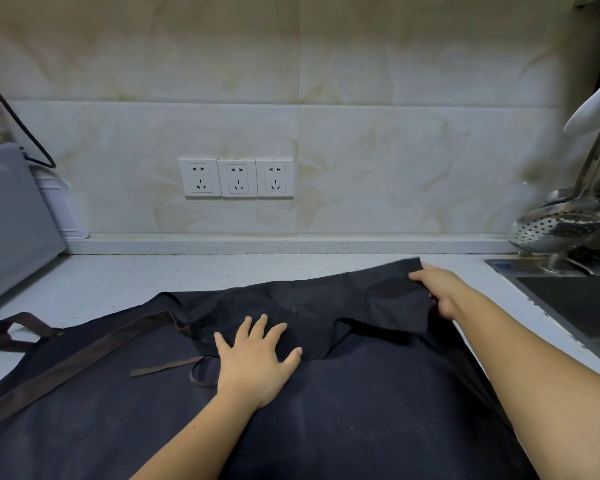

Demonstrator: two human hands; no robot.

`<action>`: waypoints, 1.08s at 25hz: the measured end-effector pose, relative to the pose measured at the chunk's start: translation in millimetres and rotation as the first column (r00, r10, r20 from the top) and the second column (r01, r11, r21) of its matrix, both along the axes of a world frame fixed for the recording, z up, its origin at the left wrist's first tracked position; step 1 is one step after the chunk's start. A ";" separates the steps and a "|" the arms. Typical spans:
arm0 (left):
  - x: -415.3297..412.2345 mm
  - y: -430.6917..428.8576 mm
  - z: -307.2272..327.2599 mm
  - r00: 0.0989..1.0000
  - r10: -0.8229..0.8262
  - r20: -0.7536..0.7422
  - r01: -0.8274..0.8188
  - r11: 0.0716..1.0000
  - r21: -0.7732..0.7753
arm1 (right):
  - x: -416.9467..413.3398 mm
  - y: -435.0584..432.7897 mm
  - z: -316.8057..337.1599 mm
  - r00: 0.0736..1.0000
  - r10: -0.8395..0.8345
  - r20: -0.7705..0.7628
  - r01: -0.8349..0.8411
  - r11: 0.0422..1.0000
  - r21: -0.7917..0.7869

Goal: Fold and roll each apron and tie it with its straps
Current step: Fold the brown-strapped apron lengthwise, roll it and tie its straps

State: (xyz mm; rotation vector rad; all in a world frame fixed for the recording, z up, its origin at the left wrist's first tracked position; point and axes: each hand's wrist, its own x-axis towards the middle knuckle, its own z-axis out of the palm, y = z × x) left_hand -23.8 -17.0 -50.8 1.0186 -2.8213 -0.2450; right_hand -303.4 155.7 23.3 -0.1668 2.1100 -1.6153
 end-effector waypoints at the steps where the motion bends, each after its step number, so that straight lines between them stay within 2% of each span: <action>1: 0.0 0.0 0.3 1.000 0.000 -0.001 0.000 1.000 -0.003 | -5.2 -3.2 2.9 0.998 -0.008 -0.067 0.005 0.999 -0.047; 2: 0.1 0.0 0.5 1.000 0.001 0.000 -0.001 1.000 -0.004 | -6.9 -5.2 7.9 0.992 -0.016 -0.122 0.004 0.995 -0.096; 4: 0.3 0.5 0.6 1.000 0.002 -0.003 -0.002 1.000 0.000 | -11.5 -5.4 12.3 0.981 -0.057 -0.186 0.043 0.996 -0.080; 5: 0.5 0.4 1.0 1.000 0.003 0.000 -0.003 1.000 0.004 | -14.4 -4.4 10.9 0.977 -0.071 -0.200 0.075 0.997 0.008; 6: 0.1 0.4 0.8 1.000 0.002 0.006 -0.002 1.000 0.008 | -10.1 -1.5 11.2 0.972 -0.077 -0.221 0.114 0.980 0.161; 7: -0.4 0.3 0.7 1.000 0.002 0.010 -0.002 1.000 0.009 | -4.0 -0.7 8.6 0.954 -0.051 -0.295 0.158 0.922 0.354; 8: -1.0 0.0 0.4 1.000 0.003 0.010 -0.003 1.000 0.012 | 9.0 -2.1 5.3 0.908 0.021 -0.420 0.223 0.823 0.523; 9: -1.3 -0.4 0.6 1.000 0.003 0.008 -0.003 1.000 0.016 | 25.6 -7.4 -1.4 0.833 0.156 -0.531 0.262 0.734 0.627; 10: -1.1 -1.2 1.2 1.000 0.001 0.006 -0.002 1.000 0.022 | 47.3 -15.0 -10.2 0.753 0.319 -0.576 0.241 0.681 0.692; 11: -1.3 -1.5 1.4 1.000 -0.001 0.001 0.001 1.000 0.030 | 65.8 -22.4 -22.5 0.690 0.460 -0.559 0.173 0.646 0.744; 13: -1.6 -1.5 0.8 1.000 0.001 -0.022 0.000 0.999 0.037 | 86.0 -26.1 -49.7 0.677 0.617 -0.401 0.014 0.534 0.845; 15: -1.3 0.5 -0.9 0.998 0.012 -0.069 -0.010 1.000 0.027 | 73.5 -10.8 -61.9 0.723 0.617 -0.313 -0.010 0.461 0.887; 18: 0.4 -1.9 -1.8 0.982 0.031 -0.188 -0.029 1.000 0.009 | 60.0 -0.7 -49.8 0.810 0.517 -0.278 0.104 0.339 0.935; 19: 0.4 -2.3 -2.3 0.967 0.018 -0.255 -0.021 1.000 -0.009 | 67.9 -10.5 -44.2 0.810 0.503 -0.301 0.140 0.333 0.933; 20: 0.9 -2.3 -2.0 0.937 0.000 -0.349 -0.012 0.999 -0.030 | 83.3 -29.4 -40.8 0.778 0.525 -0.344 0.146 0.382 0.913; 21: 2.1 -2.0 0.5 0.892 0.003 -0.452 -0.021 0.999 -0.035 | 105.8 -52.7 -39.8 0.723 0.566 -0.396 0.108 0.473 0.874; 23: 4.6 -6.9 10.6 0.753 0.155 -0.639 -0.134 0.988 0.082 | 157.1 -92.3 -47.0 0.609 0.638 -0.472 -0.042 0.620 0.784; 24: 7.7 -15.8 18.0 0.668 0.295 -0.683 -0.218 0.955 0.200 | 177.2 -104.7 -54.4 0.561 0.671 -0.485 -0.099 0.636 0.765; 26: 18.7 -55.4 28.0 0.540 0.553 -0.635 -0.387 0.833 0.396 | 197.4 -118.2 -67.6 0.508 0.720 -0.473 -0.119 0.602 0.789; 27: 25.4 -81.8 30.8 0.545 0.632 -0.551 -0.458 0.775 0.436 | 197.9 -120.0 -71.5 0.497 0.735 -0.460 -0.112 0.580 0.807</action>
